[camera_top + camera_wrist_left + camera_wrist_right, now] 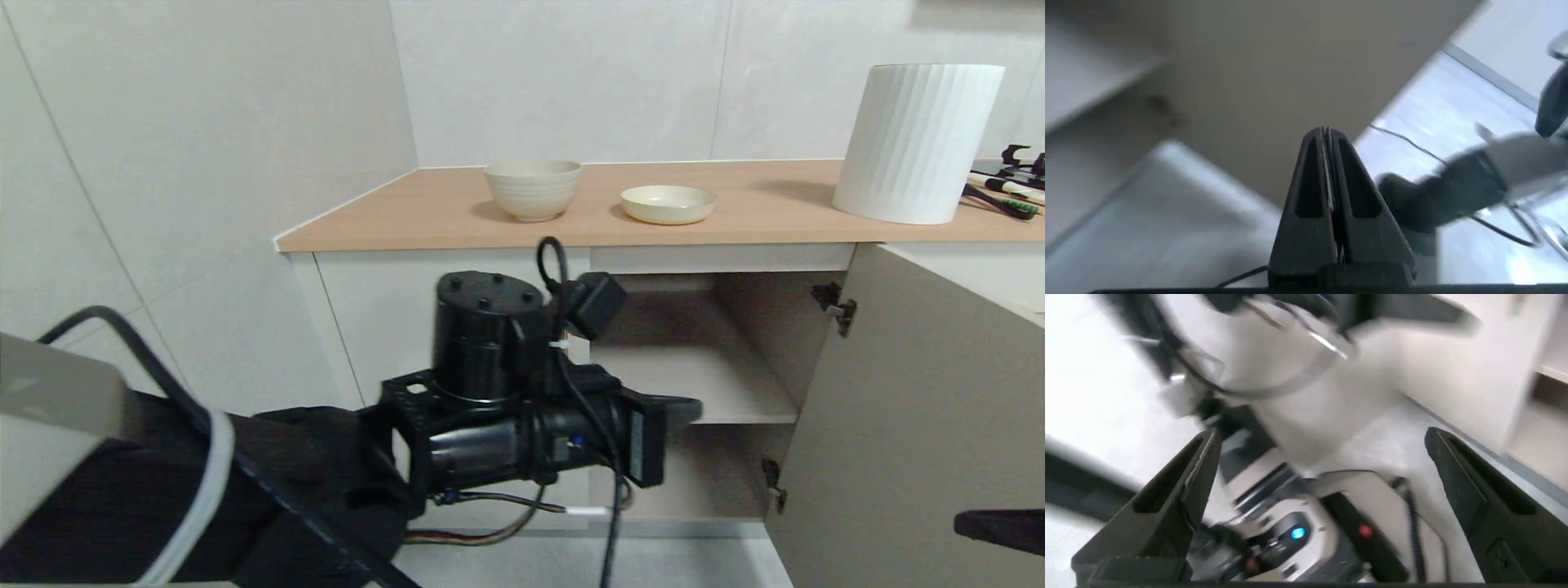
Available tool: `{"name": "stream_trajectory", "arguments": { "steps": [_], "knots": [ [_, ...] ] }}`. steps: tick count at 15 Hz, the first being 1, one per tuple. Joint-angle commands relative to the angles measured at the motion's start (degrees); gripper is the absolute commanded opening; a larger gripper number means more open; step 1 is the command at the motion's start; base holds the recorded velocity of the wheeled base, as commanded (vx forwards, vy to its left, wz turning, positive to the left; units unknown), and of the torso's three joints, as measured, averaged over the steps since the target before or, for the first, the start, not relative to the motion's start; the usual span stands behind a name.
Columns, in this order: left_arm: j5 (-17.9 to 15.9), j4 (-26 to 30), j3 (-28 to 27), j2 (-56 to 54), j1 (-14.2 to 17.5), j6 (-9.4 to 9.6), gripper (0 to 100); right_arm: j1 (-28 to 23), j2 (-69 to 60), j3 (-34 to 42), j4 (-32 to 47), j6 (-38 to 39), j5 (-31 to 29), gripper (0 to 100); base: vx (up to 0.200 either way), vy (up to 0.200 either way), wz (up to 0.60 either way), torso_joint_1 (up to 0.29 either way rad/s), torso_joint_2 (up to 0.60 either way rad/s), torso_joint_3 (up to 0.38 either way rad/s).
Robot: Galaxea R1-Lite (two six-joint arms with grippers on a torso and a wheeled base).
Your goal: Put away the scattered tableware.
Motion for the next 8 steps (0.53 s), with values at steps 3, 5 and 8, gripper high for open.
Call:
{"name": "stream_trajectory", "arguments": {
  "steps": [3,5,8],
  "knots": [
    [0.4,0.2,15.0,-17.4,22.1,4.29,0,-2.9,20.8,-7.8,-6.7,-2.1,-7.2,100,0.000,0.000,0.00,0.000,0.00,0.000],
    [0.4,0.2,18.5,-21.1,29.4,5.17,0,-5.7,29.6,-14.8,-8.5,-2.0,-9.7,100,0.000,0.000,0.00,0.000,0.00,0.000],
    [0.3,0.3,19.8,-24.5,32.6,5.70,0,-7.6,36.1,-21.9,-8.4,-2.0,-12.0,100,0.000,0.000,0.00,0.000,0.00,0.000]
  ]
}}
